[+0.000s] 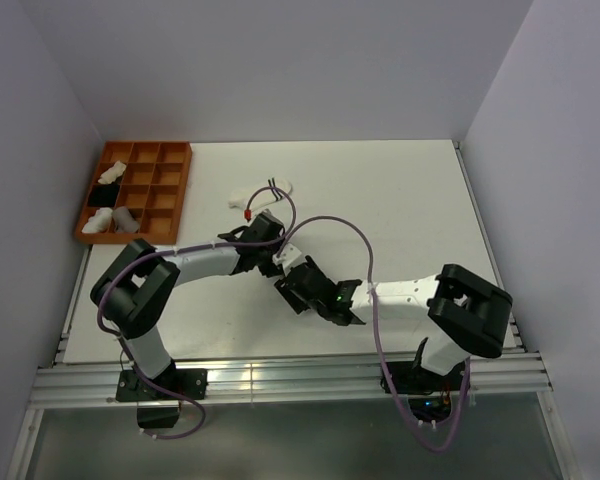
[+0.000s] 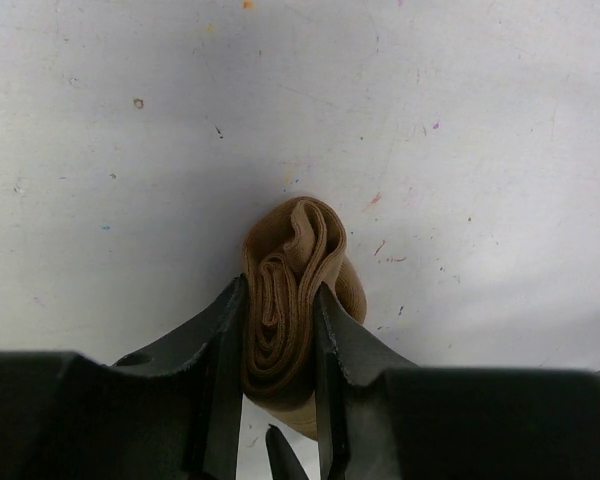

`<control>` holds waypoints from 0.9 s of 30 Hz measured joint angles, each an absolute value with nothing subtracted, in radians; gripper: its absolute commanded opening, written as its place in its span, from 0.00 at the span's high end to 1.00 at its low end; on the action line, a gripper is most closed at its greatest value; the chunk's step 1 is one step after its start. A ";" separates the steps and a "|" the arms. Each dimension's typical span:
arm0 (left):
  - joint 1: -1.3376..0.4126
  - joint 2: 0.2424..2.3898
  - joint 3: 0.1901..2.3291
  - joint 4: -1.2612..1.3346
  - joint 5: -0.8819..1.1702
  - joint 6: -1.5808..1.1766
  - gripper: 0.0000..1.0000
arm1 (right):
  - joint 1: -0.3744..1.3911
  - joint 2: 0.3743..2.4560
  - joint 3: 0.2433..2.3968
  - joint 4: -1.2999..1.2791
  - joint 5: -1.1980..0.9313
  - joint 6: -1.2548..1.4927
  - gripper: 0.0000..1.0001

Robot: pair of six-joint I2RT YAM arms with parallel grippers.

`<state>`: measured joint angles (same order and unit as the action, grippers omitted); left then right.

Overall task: Roll the socks
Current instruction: Roll the sock at the center of the board.

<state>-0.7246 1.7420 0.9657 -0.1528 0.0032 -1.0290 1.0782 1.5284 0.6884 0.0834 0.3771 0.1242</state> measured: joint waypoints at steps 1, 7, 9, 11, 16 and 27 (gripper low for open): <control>-0.725 1.744 0.968 -0.155 0.004 -1.028 0.83 | 1.085 1.540 0.692 0.084 0.391 0.118 0.34; -0.725 1.748 0.975 -0.162 0.007 -1.021 0.83 | 1.127 1.579 0.710 0.098 0.464 0.087 0.38; -0.725 1.748 0.975 -0.162 0.007 -1.017 0.83 | 1.134 1.590 0.714 0.102 0.484 0.081 0.44; -0.725 1.748 0.975 -0.162 0.009 -1.014 0.82 | 1.135 1.602 0.719 0.104 0.496 0.075 0.57; -0.723 1.748 0.975 -0.161 0.010 -1.007 0.76 | 1.138 1.624 0.732 0.099 0.525 0.065 0.97; -0.721 1.737 0.973 -0.167 0.000 -0.987 0.27 | 1.053 1.576 0.725 0.080 0.374 0.135 1.00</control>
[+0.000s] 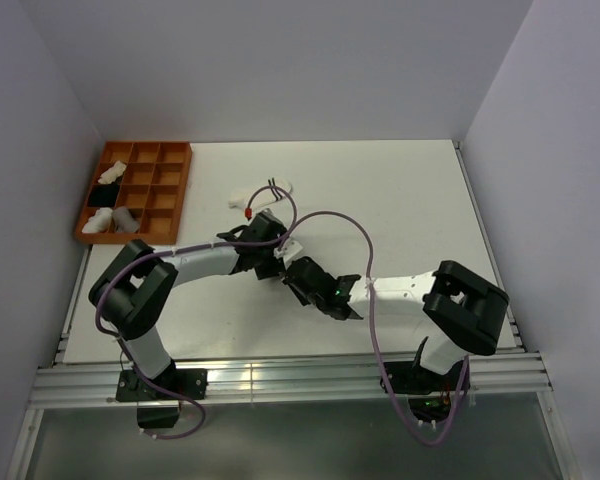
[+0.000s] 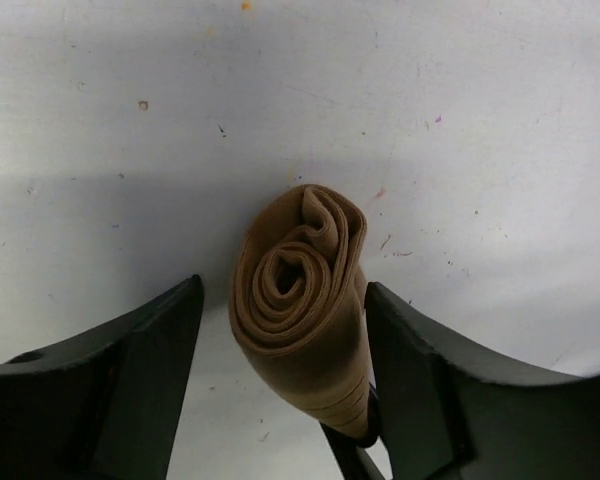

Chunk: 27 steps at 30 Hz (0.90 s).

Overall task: Roll the socks
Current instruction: Roll the sock at the center of the board.

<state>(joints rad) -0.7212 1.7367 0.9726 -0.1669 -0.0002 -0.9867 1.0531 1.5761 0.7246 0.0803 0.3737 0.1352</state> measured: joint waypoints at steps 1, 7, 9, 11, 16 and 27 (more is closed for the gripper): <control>-0.721 1.732 0.973 -0.173 -0.002 -0.988 0.25 | 1.044 1.568 0.719 0.082 0.356 0.142 1.00; -0.712 1.704 0.957 -0.193 -0.037 -0.994 0.17 | 1.011 1.543 0.699 0.086 0.292 0.179 1.00; -0.700 1.684 0.942 -0.196 -0.048 -1.011 0.13 | 0.999 1.537 0.696 0.088 0.267 0.187 1.00; -0.686 1.664 0.930 -0.204 -0.058 -1.023 0.11 | 0.986 1.530 0.689 0.093 0.237 0.195 1.00; -0.643 1.579 0.876 -0.201 -0.110 -1.071 0.11 | 0.931 1.512 0.671 0.112 0.135 0.221 1.00; -0.621 1.317 0.638 -0.040 -0.136 -1.105 0.13 | 0.728 1.533 0.649 0.187 -0.234 0.341 1.00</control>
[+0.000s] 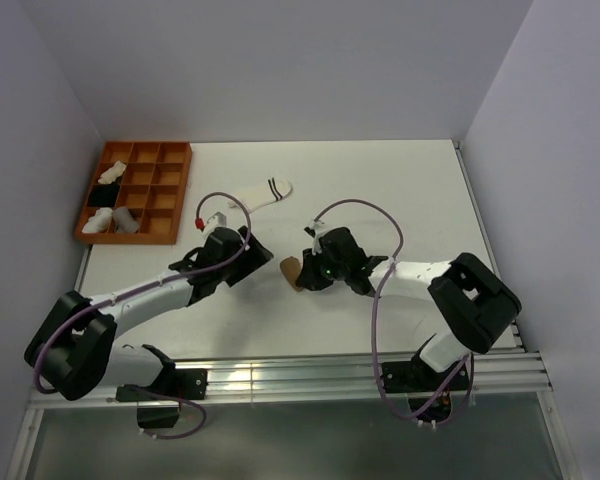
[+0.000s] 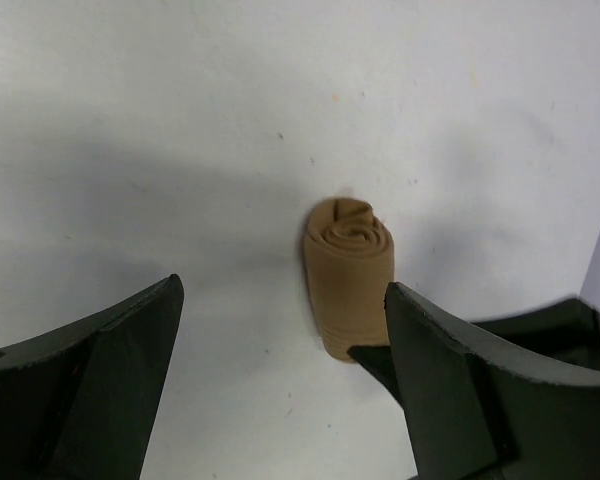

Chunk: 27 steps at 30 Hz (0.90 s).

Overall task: Roll the socks
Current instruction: Roll the sock at the center of the board.

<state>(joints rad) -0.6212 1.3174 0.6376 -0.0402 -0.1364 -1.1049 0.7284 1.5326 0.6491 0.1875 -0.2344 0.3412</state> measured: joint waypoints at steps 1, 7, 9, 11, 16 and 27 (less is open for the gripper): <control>-0.632 1.314 0.624 -0.019 -0.134 -1.105 0.13 | 0.712 1.540 0.645 0.202 -0.267 0.354 1.00; -0.729 1.384 0.593 0.126 -0.100 -1.121 0.16 | 0.617 1.600 0.627 0.301 -0.470 0.443 1.00; -0.742 1.438 0.593 0.162 -0.087 -1.127 0.17 | 0.591 1.636 0.627 0.344 -0.532 0.479 1.00; -0.751 1.489 0.593 0.182 -0.077 -1.131 0.17 | 0.574 1.669 0.624 0.389 -0.586 0.509 1.00; -0.762 1.547 0.618 0.238 -0.060 -1.150 0.19 | 0.543 1.731 0.612 0.486 -0.683 0.587 1.00; -0.762 1.587 0.642 0.270 -0.046 -1.150 0.22 | 0.466 1.866 0.572 0.708 -0.840 0.804 1.00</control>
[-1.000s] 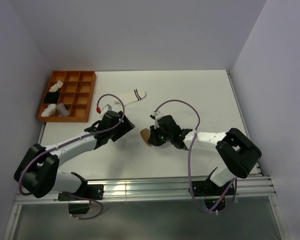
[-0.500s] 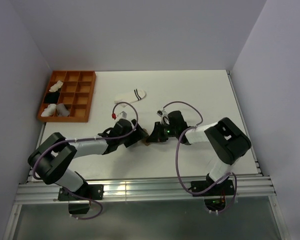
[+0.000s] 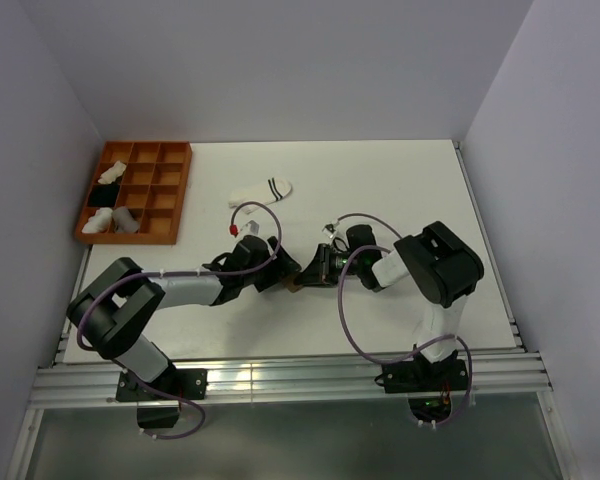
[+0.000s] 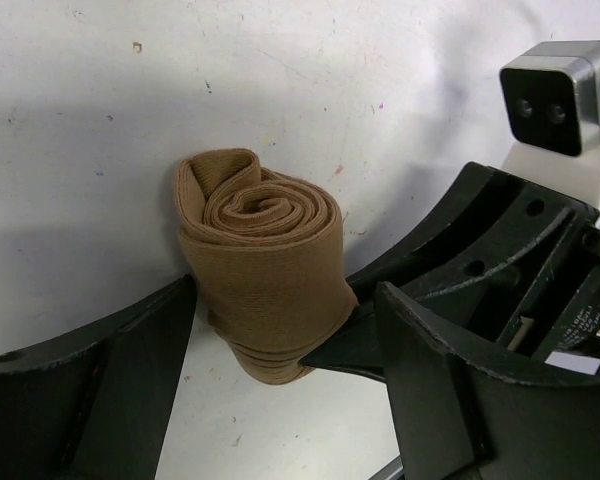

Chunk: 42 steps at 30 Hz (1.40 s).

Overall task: Roll the socks
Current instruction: Roll the sock at the center of the board, then pick up the sock at the center of the board.

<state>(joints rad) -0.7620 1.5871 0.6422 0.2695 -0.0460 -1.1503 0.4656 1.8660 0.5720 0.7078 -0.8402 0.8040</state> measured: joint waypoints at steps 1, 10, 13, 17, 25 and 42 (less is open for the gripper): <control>-0.762 1.588 0.642 0.270 -0.046 -1.150 0.22 | 0.461 1.875 0.570 0.723 -0.848 0.822 1.00; -0.763 1.607 0.665 0.260 -0.046 -1.150 0.22 | 0.433 1.972 0.557 0.878 -0.921 0.973 1.00; -0.763 1.620 0.679 0.256 -0.045 -1.150 0.25 | 0.432 1.980 0.557 0.887 -0.926 0.989 1.00; -0.763 1.633 0.696 0.240 -0.047 -1.150 0.28 | 0.429 1.987 0.564 0.881 -0.934 1.000 1.00; -0.759 1.661 0.725 0.191 -0.057 -1.164 0.63 | 0.422 2.003 0.578 0.861 -0.952 1.016 0.94; -0.760 1.733 0.871 0.035 -0.058 -1.164 1.00 | 0.432 1.604 0.575 0.326 -0.669 0.758 0.33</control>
<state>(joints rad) -0.7605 1.7329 0.8711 0.0353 -0.0582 -1.1645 0.4316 1.6043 0.5751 0.3256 -0.6685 0.7582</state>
